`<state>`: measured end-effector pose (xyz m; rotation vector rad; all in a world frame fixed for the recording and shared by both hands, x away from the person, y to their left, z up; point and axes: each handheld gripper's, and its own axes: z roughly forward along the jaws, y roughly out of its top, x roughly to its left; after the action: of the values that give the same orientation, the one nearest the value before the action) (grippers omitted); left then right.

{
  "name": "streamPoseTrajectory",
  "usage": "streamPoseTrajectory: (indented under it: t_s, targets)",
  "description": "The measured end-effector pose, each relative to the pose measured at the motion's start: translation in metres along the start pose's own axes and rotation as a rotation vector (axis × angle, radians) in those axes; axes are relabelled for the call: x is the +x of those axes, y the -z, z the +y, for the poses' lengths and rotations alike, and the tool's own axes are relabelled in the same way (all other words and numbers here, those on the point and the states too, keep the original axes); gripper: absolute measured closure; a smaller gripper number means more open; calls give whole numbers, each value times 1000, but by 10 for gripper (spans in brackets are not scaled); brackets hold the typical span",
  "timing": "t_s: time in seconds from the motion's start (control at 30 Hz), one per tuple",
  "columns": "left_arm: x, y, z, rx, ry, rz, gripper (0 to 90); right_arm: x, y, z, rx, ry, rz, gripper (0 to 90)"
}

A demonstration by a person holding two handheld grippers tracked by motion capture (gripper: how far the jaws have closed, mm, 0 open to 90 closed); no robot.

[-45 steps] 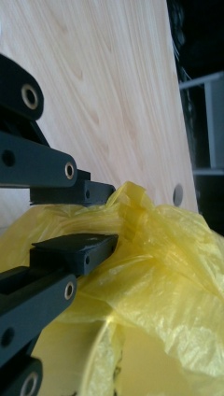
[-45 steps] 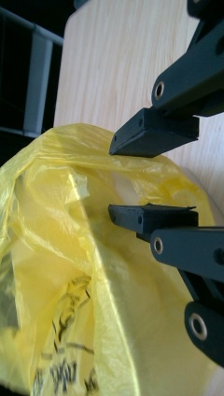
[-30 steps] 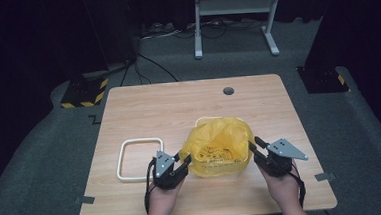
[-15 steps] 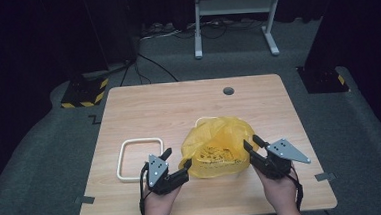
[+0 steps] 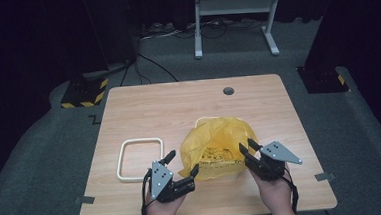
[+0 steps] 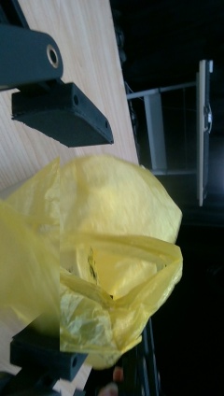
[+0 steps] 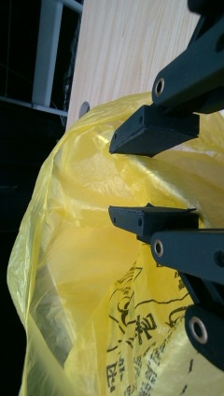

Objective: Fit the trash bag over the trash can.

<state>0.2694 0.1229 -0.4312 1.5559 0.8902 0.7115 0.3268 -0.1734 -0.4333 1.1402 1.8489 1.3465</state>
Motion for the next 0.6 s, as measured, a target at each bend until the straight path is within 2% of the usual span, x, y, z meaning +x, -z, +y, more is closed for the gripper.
streamPoseTrajectory:
  t_s: [0.07, 0.13, 0.17, 0.23, 0.33, 0.43, 0.47, 0.5, 0.6]
  targets:
    - [-3, 1, 0, 3, -15, 10, 180, 0, 0, 0, -3, 0, -2, 628]
    - [-6, 0, -2, 13, -46, 15, 172, 1, 2, 0, -20, 3, -14, 627]
    - [-8, 0, -3, 12, -37, 13, 164, 1, 3, 0, -29, 3, -20, 625]
    - [-10, 0, -3, 2, -45, 16, 153, 1, 4, 0, -41, -1, -27, 630]
    - [-15, 1, 6, -18, -72, 12, 149, -1, 1, 1, -1, -15, -29, 628]
    - [-20, 1, 22, -49, -102, -12, 155, 0, 0, 1, 2, -8, -24, 639]
    - [-20, -1, 27, -53, -121, -7, 177, 1, 0, 1, 7, -6, -17, 641]
    - [-20, -5, 33, -47, -144, 1, 235, 2, -1, 1, 9, -5, -18, 640]
    - [-14, -17, 39, 41, -209, -3, 453, 2, -1, 1, 13, -1, -13, 641]
